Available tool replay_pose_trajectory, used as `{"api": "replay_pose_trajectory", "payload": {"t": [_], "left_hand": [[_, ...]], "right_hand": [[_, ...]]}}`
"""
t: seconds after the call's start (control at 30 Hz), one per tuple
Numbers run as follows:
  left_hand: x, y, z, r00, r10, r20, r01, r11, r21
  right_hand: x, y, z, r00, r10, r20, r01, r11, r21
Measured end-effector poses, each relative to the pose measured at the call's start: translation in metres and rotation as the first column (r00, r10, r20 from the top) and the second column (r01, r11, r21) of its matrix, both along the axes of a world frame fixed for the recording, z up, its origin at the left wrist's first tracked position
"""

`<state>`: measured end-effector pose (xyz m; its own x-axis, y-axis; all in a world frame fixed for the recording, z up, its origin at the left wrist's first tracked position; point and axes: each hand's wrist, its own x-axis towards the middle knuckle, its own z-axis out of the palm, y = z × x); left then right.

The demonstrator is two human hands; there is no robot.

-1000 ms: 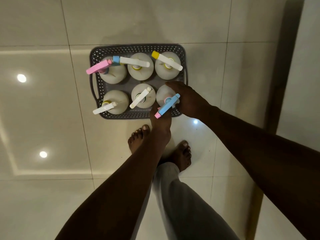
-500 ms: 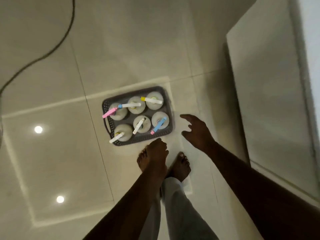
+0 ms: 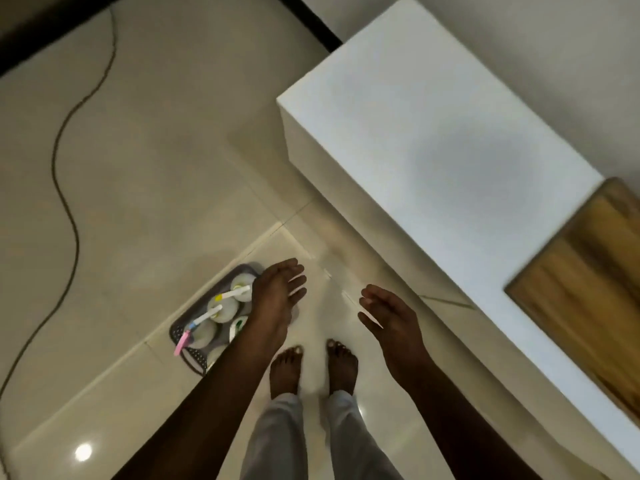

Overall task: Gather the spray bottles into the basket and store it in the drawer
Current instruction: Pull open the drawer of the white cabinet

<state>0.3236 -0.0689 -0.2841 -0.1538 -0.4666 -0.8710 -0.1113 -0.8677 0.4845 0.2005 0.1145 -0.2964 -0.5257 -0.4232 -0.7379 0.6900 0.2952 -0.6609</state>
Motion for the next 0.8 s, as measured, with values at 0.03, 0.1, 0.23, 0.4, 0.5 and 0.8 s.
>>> {"api": "replay_pose_trajectory", "payload": {"t": [0.03,0.1,0.23,0.4,0.5,0.8], "left_hand": [[-0.009,-0.006,0.001,0.999,-0.044,0.003,0.044,0.999,-0.025],[-0.024,-0.017,0.002,0.992,-0.125,0.012,0.126,0.988,-0.086],[-0.047,-0.037,-0.008,0.968,-0.243,0.054,0.249,0.956,-0.157],[-0.074,-0.049,-0.024,0.954,-0.300,-0.029,0.294,0.948,-0.123],[-0.101,-0.046,-0.029,0.934,-0.327,-0.146,0.316,0.944,-0.092],[-0.175,-0.016,-0.036,0.937,-0.173,-0.303,0.159,0.985,-0.071]], "right_hand": [[-0.003,0.008,-0.001,0.998,-0.070,0.007,0.070,0.998,-0.003],[-0.008,0.023,-0.005,0.976,-0.215,0.026,0.214,0.977,0.020],[-0.015,0.061,-0.016,0.855,-0.513,0.077,0.509,0.858,0.066],[-0.022,0.096,-0.029,0.620,-0.758,0.205,0.767,0.640,0.047],[-0.034,0.094,-0.042,0.565,-0.770,0.298,0.809,0.588,-0.015],[-0.079,0.069,-0.048,0.418,-0.770,0.482,0.895,0.439,-0.076]]}}
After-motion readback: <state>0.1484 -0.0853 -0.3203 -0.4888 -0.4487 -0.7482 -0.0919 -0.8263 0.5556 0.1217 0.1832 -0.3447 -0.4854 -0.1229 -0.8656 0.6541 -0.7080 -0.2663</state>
